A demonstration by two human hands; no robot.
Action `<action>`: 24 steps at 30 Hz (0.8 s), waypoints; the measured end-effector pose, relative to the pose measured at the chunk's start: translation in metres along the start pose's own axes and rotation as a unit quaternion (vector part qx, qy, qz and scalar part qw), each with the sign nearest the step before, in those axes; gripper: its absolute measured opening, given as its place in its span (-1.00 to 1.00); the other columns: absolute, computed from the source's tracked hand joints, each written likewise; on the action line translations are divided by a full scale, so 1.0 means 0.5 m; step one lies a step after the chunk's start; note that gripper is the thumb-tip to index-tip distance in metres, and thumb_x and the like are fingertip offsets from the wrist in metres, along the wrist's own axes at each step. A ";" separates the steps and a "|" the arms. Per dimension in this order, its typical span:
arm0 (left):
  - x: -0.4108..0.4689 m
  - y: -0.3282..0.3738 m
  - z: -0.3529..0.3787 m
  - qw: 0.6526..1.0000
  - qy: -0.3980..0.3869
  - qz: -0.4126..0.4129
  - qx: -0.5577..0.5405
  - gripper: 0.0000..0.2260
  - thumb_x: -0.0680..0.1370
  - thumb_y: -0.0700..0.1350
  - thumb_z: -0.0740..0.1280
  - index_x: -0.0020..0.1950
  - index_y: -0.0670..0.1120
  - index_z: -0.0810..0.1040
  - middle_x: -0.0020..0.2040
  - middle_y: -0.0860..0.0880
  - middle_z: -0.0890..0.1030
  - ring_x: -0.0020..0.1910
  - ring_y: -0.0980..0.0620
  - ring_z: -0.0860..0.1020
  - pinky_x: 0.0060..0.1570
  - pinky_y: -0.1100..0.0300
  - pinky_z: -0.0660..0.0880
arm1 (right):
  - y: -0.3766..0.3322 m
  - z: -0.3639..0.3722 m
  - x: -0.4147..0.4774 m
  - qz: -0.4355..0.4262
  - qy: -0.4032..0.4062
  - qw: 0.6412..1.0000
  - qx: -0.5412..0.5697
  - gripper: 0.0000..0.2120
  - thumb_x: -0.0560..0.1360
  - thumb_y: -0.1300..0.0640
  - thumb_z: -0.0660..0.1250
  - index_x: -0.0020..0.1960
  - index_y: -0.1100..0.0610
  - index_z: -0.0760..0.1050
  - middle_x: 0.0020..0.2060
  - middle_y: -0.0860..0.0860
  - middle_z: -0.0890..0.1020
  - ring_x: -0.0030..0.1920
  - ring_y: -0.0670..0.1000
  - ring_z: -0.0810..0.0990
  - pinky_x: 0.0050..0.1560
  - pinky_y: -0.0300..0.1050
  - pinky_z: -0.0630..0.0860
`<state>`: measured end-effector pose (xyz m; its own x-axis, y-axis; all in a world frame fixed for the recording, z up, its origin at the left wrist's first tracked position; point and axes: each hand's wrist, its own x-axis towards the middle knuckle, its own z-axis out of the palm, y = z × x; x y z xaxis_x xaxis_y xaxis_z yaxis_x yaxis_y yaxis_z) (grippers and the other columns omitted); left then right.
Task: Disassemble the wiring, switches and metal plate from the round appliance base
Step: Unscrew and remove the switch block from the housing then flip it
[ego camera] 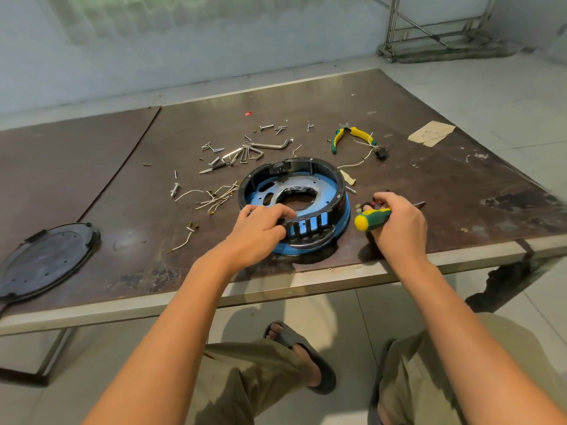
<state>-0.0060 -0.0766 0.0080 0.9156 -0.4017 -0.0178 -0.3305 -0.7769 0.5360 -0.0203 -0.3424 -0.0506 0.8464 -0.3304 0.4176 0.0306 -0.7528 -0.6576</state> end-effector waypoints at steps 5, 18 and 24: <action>-0.007 -0.011 0.001 0.988 0.014 0.055 0.142 -0.67 0.61 -0.14 0.26 0.34 0.14 0.41 0.21 0.13 0.51 0.23 0.09 0.43 0.39 0.05 0.15 | -0.045 0.003 -0.025 -0.098 0.049 0.989 0.098 -0.89 0.64 0.13 0.34 0.08 0.16 0.58 -0.11 -0.01 0.62 -0.16 -0.10 0.50 -0.16 -0.29 0.40; 0.022 0.118 0.071 0.985 0.161 0.006 0.055 -0.55 0.54 -0.12 0.36 0.41 -0.10 0.37 0.19 -0.10 0.61 0.18 -0.11 0.56 0.11 0.01 0.51 | -0.078 0.032 -0.057 -0.237 -0.092 0.954 0.160 -0.66 0.57 0.35 0.41 0.33 0.26 0.56 0.29 0.18 0.58 0.48 0.15 0.44 0.52 -0.12 0.34; -0.003 0.026 -0.022 0.974 0.034 0.125 0.186 -0.59 0.54 0.18 0.32 0.30 0.01 0.52 0.22 0.03 0.57 0.19 0.03 0.49 0.24 0.07 0.41 | -0.063 0.034 -0.040 -0.252 -0.083 0.952 0.153 -0.77 0.52 0.36 0.45 0.17 0.26 0.64 0.22 0.17 0.60 0.42 0.05 0.48 0.49 -0.24 0.35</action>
<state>-0.0094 -0.0809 0.0243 0.8051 -0.5772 0.1362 -0.5930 -0.7862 0.1739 -0.0293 -0.3025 -0.0488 0.7541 0.1423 0.6412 0.5878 -0.5819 -0.5621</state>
